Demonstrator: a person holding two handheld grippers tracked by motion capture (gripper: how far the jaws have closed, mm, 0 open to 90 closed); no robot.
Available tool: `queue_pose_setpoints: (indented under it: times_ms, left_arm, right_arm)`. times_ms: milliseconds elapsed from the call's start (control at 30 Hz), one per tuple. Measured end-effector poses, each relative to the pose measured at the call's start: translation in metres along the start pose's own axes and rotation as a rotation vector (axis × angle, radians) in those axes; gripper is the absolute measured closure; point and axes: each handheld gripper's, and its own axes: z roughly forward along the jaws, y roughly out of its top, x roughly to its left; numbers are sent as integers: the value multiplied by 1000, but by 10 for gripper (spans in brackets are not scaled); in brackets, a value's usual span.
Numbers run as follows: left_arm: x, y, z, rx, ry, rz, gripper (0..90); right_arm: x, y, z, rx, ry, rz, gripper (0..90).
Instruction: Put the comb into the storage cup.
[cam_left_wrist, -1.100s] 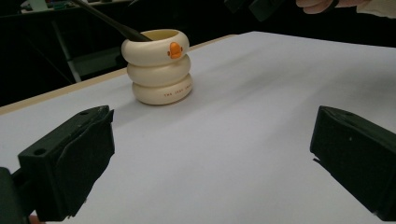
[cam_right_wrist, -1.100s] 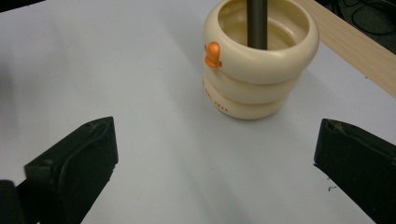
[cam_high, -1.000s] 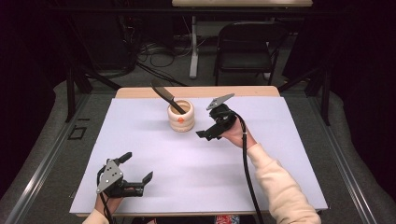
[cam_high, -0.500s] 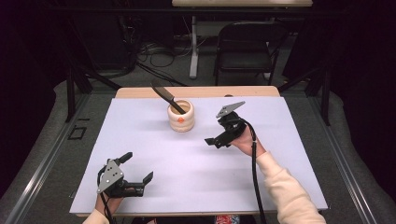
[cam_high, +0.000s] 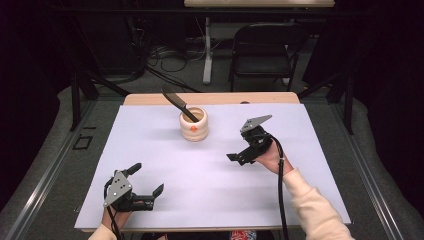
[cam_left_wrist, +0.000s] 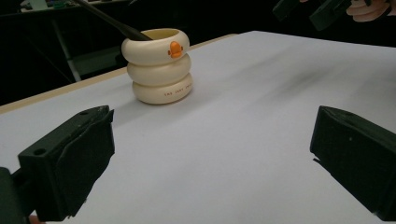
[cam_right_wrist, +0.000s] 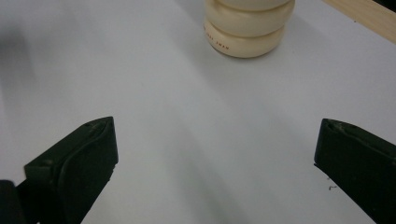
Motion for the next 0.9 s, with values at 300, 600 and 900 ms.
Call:
queue_pose_setpoints:
  times_ms: [300, 600, 900]
  left_arm:
    - [0, 0, 0, 1, 1, 3, 1]
    - [0, 0, 0, 3, 2, 1, 1]
    - [0, 0, 0, 3, 4, -1, 1]
  right_arm:
    - [6, -14, -12, -15, -20, 2, 0]
    - [13, -29, -22, -25, -35, 2, 0]
    - [18, -44, -34, -38, -46, 16, 0]
